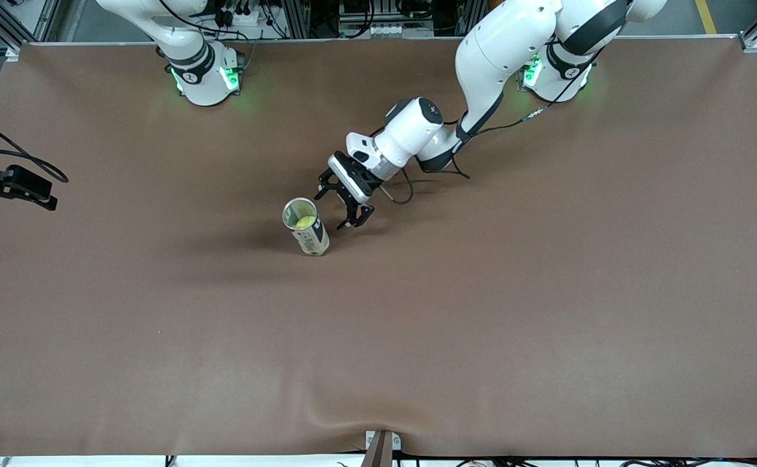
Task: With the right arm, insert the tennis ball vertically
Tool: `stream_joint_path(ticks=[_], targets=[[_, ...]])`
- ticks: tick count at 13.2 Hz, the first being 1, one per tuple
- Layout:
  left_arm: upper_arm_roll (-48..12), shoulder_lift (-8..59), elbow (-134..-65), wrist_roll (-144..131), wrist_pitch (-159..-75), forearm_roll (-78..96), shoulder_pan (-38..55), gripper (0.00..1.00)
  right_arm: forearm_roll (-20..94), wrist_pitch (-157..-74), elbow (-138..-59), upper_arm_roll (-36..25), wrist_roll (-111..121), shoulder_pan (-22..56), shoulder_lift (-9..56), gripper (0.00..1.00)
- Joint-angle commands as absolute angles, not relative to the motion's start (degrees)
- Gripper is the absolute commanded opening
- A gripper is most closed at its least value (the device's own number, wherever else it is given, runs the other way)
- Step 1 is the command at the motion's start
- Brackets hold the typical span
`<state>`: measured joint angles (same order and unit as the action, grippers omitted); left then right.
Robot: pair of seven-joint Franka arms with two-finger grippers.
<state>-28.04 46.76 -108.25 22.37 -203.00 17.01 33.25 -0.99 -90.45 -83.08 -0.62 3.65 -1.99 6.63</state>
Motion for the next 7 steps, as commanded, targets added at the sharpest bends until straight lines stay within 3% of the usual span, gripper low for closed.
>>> stream_joint_path(ticks=[1,7], targets=[[-28.21,43.24,-115.03,19.43,-202.94,15.73,30.86,1.0,-1.93,-89.74,-81.47,-0.09,3.6,-2.55,7.38,1.0],[-28.83,42.71,-118.48,16.08,-202.41,15.73,24.88,1.0,-1.93,-89.74,-81.47,-0.09,3.69,-2.55,7.38,1.0]])
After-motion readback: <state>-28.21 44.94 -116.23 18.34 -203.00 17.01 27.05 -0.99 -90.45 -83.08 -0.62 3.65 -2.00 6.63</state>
